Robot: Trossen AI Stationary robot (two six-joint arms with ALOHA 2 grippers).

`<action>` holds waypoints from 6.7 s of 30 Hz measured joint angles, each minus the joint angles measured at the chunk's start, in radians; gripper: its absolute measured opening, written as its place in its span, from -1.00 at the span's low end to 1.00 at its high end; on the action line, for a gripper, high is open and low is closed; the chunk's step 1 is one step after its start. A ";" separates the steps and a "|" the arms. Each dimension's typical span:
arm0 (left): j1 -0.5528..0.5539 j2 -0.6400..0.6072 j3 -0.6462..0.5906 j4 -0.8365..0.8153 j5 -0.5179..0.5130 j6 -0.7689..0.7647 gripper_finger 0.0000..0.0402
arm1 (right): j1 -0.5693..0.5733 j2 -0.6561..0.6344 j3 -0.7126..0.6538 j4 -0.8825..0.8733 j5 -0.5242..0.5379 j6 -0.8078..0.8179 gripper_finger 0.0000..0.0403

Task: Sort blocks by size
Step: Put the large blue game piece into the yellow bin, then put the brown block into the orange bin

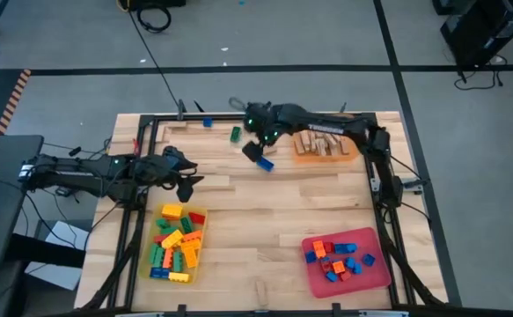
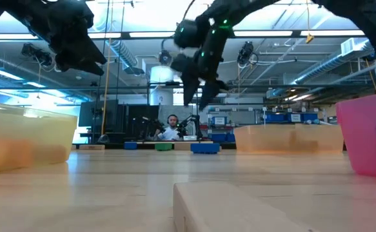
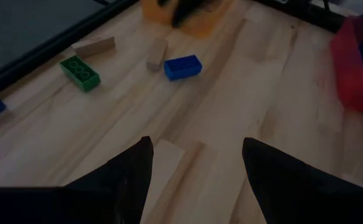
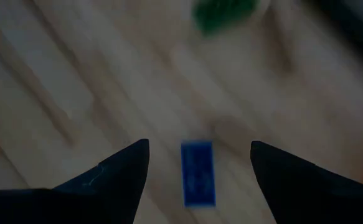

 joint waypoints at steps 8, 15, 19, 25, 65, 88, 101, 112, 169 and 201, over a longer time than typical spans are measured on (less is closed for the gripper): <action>0.001 0.061 -0.001 0.048 0.011 -0.019 0.27 | 0.025 0.126 -0.002 -0.104 -0.015 -0.082 0.48; 0.001 0.080 0.000 0.048 0.017 -0.051 0.27 | 0.027 0.196 -0.002 -0.134 -0.006 -0.085 0.48; 0.001 0.081 0.000 0.049 0.018 -0.059 0.27 | 0.027 0.231 -0.002 -0.130 -0.001 -0.084 0.44; 0.000 0.080 0.000 0.074 0.019 -0.055 0.27 | 0.029 0.253 0.001 -0.129 -0.007 -0.084 0.09; -0.003 0.080 0.000 0.518 0.330 0.124 0.27 | 0.536 -0.220 -0.018 0.111 0.361 0.192 -0.25; -0.003 0.219 0.000 0.603 0.430 0.079 0.27 | 0.501 -0.448 -0.844 1.368 0.188 0.160 -0.25; 0.001 0.381 0.000 0.912 0.478 0.102 0.27 | 0.473 -0.447 -0.880 1.480 0.129 0.107 -0.25; 0.018 0.471 0.000 1.082 0.474 0.072 0.27 | 0.459 -0.447 -0.880 1.479 0.097 0.103 -0.25; -0.328 0.277 0.248 -0.537 0.277 -0.105 -0.22 | 0.532 -0.446 -0.878 1.235 0.153 0.364 0.26; -0.407 0.302 0.091 -0.435 0.330 -0.278 0.32 | 0.596 -0.446 -0.879 1.221 0.060 0.379 0.23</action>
